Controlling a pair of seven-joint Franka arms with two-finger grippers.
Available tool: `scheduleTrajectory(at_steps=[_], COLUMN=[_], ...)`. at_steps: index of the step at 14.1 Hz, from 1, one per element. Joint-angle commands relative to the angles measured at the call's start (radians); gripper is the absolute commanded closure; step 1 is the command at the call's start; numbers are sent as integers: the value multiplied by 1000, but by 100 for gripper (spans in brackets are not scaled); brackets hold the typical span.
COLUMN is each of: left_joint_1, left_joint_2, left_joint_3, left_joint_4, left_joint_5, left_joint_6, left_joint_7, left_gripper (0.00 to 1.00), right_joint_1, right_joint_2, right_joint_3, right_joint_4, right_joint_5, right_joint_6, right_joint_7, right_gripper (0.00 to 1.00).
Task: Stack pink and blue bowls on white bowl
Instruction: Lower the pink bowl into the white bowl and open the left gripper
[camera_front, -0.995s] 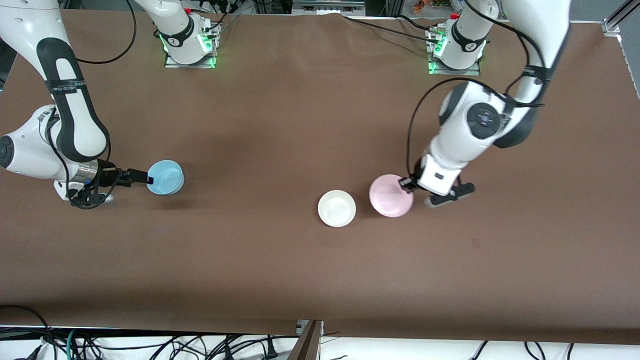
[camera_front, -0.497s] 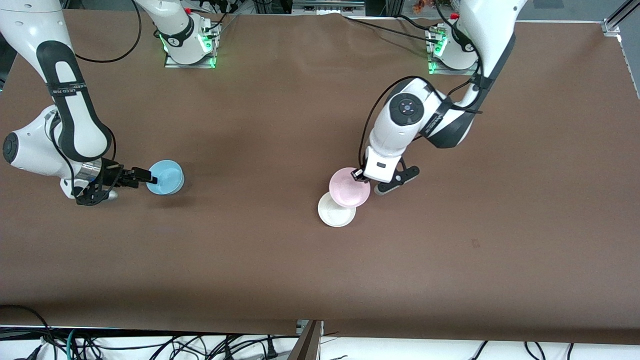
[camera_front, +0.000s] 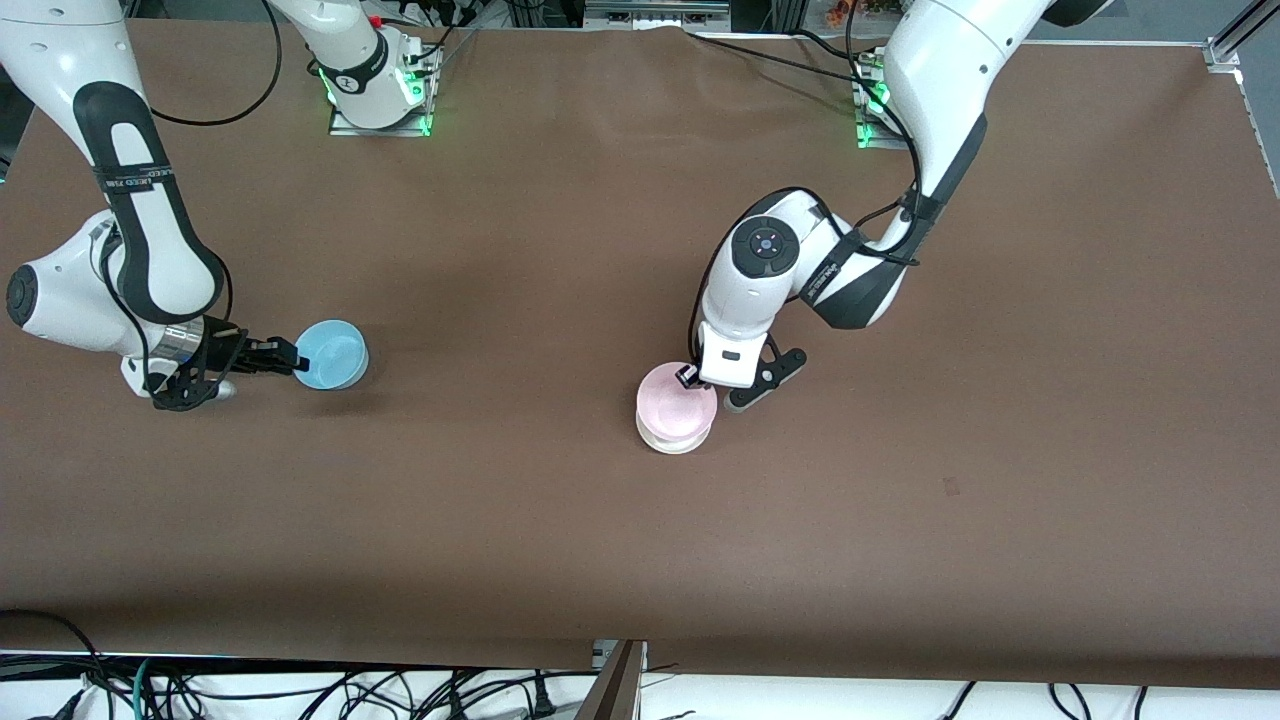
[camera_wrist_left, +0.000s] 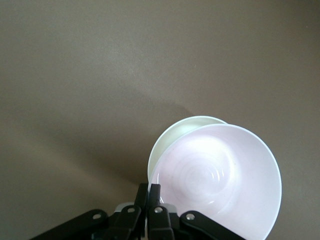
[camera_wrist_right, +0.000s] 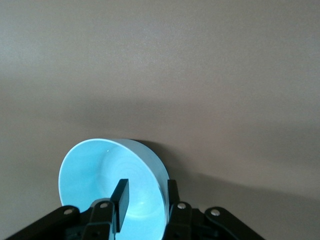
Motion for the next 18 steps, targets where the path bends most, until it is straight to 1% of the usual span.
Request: scheduleTrajectory(at_steps=[1, 2, 3, 4, 6, 11, 13, 15, 18], left_joint_1=[-21, -21, -21, -23, -29, -30, -32, -36, -36], left_joint_2=[35, 40, 45, 46, 51, 65, 74, 83, 88], left_joint_3=[13, 13, 13, 13, 14, 16, 16, 17, 17], left_joint_4=[43, 43, 43, 43, 43, 42, 42, 43, 42], left_joint_5=[62, 65, 74, 79, 80, 88, 125, 166, 172], left_joint_6=[22, 28, 30, 30, 30, 59, 62, 82, 87], left_joint_7=[-64, -73, -78, -91, -95, -111, -145, -185, -191], left_gripper=[100, 100, 100, 100, 100, 100, 100, 100, 100], right_joint_1=[-7, -7, -7, -7, -6, -6, -7, -6, -6], right_joint_2=[-1, -1, -3, -3, -6, -9, -12, -36, -62], right_joint_3=[5, 5, 5, 5, 5, 6, 8, 15, 40], right_joint_4=[-19, -19, -18, -18, -18, -15, -8, -4, 31], right_joint_5=[32, 32, 32, 32, 31, 31, 31, 29, 28], right_joint_6=[15, 14, 9, 6, 0, -24, -35, -41, -124], right_joint_7=[-34, -35, -35, -35, -37, -35, -26, -17, -17], right_gripper=[62, 71, 77, 88, 100, 100, 100, 100, 100])
